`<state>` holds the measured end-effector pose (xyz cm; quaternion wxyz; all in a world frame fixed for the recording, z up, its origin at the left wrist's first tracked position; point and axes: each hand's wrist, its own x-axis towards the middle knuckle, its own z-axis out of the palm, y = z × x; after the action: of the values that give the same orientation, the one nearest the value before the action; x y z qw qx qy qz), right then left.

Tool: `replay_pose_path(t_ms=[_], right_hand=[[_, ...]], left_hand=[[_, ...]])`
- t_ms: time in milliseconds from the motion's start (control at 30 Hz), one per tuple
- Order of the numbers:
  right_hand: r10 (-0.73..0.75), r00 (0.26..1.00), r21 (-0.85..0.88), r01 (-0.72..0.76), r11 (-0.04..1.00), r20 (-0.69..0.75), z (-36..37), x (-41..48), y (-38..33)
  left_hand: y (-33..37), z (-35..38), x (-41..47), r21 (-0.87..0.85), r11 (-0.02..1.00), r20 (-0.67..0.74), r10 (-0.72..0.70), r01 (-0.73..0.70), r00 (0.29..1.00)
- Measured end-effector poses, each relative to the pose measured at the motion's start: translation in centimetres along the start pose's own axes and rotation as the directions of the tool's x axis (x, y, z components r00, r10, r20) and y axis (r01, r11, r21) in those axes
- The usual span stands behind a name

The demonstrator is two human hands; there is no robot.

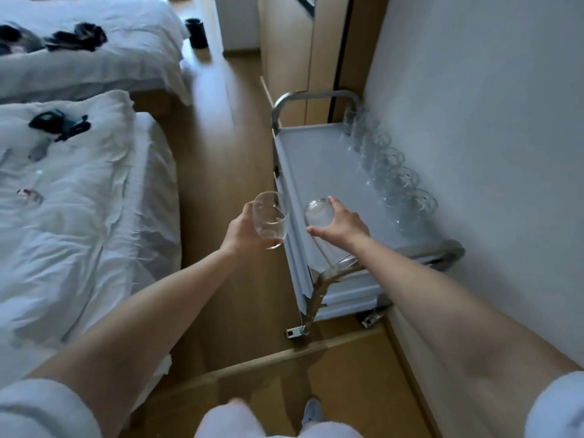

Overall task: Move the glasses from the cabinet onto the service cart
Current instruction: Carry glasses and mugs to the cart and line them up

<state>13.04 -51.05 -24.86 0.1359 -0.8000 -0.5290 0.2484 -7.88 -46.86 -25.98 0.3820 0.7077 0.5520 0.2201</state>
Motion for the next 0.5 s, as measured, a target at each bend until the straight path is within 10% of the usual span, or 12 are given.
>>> replay_pose_path(t_ms=[500], right_hand=[[0.262, 0.962, 0.121, -0.269, 0.955, 0.071, 10.6, 18.3, -9.5]], left_hand=[[-10.0, -7.0, 21.7, 0.031, 0.999, 0.19, -0.021, 0.016, 0.982]])
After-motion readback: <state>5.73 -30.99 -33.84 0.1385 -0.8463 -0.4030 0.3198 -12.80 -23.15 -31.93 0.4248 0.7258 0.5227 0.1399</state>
